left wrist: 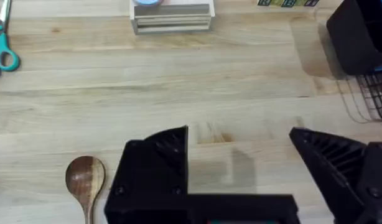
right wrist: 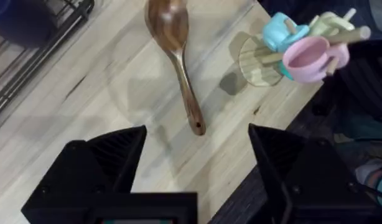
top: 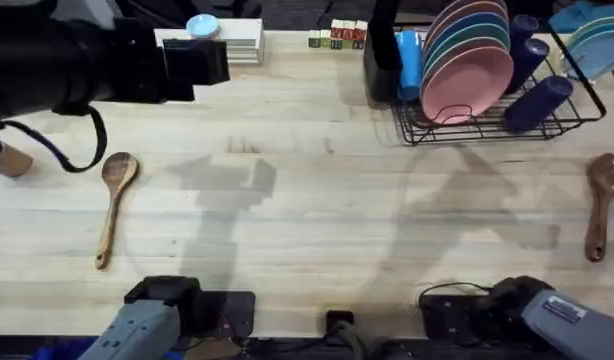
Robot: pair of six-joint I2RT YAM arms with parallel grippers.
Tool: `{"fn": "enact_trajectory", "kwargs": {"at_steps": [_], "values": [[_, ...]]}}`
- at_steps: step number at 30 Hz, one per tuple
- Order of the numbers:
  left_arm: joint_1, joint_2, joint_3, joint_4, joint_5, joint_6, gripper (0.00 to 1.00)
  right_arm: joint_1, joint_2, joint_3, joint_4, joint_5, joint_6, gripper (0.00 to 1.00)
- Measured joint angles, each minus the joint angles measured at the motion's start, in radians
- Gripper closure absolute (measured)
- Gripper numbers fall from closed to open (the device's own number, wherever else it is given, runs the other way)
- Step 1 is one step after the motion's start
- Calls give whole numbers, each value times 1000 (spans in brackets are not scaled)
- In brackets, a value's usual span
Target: Pick up the spoon on the table one by one and put them onto the rack
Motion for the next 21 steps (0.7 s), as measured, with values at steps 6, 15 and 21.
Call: {"fn": "enact_trajectory", "kwargs": {"at_steps": [6, 15, 21], "values": [[0, 0, 0, 0, 0, 0, 8, 0, 52, 0, 70, 3, -5, 8], [0, 0, 0, -1, 0, 0, 8, -35, 104, 0, 120, -36, -117, 8], [0, 0, 0, -1, 0, 0, 8, -106, 162, -12, 160, -114, -140, 8]]}}
